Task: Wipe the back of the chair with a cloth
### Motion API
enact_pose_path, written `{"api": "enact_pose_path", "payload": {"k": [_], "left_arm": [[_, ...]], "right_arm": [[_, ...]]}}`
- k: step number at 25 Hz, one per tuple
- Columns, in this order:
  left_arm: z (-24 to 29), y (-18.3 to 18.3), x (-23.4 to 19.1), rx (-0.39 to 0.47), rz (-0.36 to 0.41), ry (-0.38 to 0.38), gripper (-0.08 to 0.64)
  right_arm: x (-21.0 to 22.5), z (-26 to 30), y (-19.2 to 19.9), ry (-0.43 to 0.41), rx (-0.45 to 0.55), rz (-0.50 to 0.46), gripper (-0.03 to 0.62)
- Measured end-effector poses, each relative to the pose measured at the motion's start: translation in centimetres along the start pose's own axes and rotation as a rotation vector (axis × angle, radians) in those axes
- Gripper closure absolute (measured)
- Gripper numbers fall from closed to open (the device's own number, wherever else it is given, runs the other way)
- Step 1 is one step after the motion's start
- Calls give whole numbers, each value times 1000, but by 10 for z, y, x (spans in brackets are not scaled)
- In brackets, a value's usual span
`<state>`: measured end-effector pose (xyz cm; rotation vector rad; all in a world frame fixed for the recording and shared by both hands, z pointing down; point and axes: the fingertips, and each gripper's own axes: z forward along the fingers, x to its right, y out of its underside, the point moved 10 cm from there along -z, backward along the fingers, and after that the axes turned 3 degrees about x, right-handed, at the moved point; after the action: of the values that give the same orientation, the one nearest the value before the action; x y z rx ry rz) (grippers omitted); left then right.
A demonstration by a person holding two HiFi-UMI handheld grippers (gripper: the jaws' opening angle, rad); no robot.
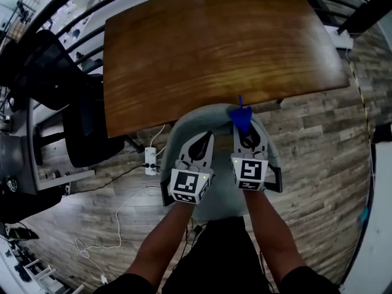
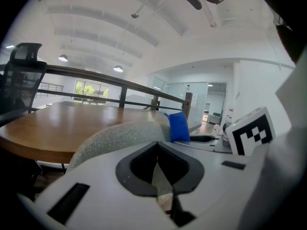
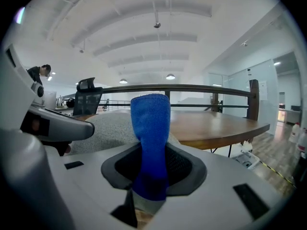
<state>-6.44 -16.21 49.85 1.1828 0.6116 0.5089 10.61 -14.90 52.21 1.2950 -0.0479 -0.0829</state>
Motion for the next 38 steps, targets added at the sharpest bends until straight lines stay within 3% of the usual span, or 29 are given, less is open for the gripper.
{"api": "enact_pose_path", "payload": {"k": [8,11,16,26,32,38], "left_arm": [[15,1,20,13,-8,42,552],[17,2,24,24,-30,44,552],[5,1,16,67,-70,2,552],[-59,32,-29,65,-125,-198,552],[-105,55,-55,63,-171,-362,552],[-124,79,-72,61,-204,-446,552]], "right_arm": [[30,-18,10,107,-21,73,465],[32,-28,9,96,-1,71,465],[7,-31,4,-9,10,29,465],[-77,-15,11,-256,4,-76,465],[-132,-3,21,-394,-6,-138,465],[-180,9,43,-506,-21,-162,465]]}}
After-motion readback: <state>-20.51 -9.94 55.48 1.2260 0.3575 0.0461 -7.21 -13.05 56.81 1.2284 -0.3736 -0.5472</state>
